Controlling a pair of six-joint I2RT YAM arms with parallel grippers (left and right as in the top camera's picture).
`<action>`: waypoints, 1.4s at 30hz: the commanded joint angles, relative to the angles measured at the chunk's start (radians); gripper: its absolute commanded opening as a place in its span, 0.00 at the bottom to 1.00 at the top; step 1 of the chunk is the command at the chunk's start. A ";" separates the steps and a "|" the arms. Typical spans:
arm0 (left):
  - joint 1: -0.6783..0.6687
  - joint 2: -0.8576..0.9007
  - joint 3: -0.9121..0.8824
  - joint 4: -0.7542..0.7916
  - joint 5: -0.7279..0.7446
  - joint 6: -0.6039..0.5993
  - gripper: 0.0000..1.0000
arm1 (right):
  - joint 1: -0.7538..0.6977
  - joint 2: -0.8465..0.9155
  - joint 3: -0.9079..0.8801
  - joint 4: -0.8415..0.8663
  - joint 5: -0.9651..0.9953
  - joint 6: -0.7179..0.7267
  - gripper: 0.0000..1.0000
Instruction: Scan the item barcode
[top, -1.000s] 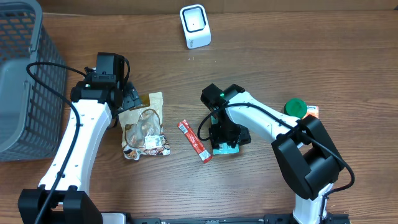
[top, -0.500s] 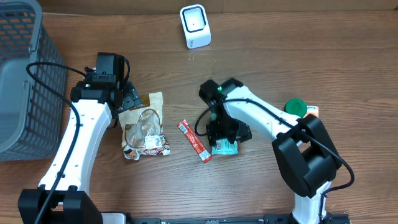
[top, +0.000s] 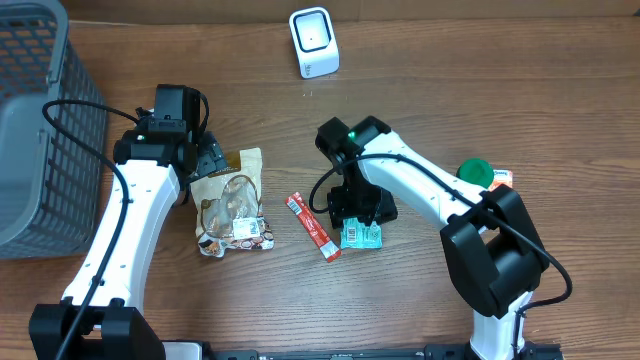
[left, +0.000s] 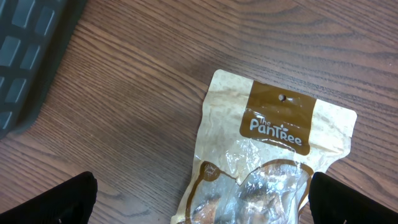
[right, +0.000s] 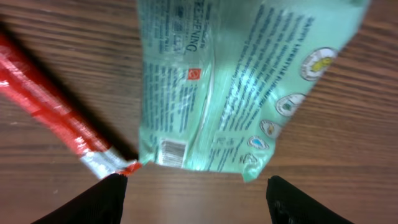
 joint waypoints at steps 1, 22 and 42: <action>-0.001 -0.020 0.017 -0.002 0.000 0.008 1.00 | 0.010 -0.002 -0.059 0.043 -0.008 0.001 0.74; -0.001 -0.020 0.017 -0.002 0.000 0.008 1.00 | 0.012 -0.002 -0.153 0.192 -0.008 0.002 0.80; -0.001 -0.020 0.017 -0.002 0.000 0.008 1.00 | -0.020 -0.005 0.198 0.070 -0.042 0.005 0.70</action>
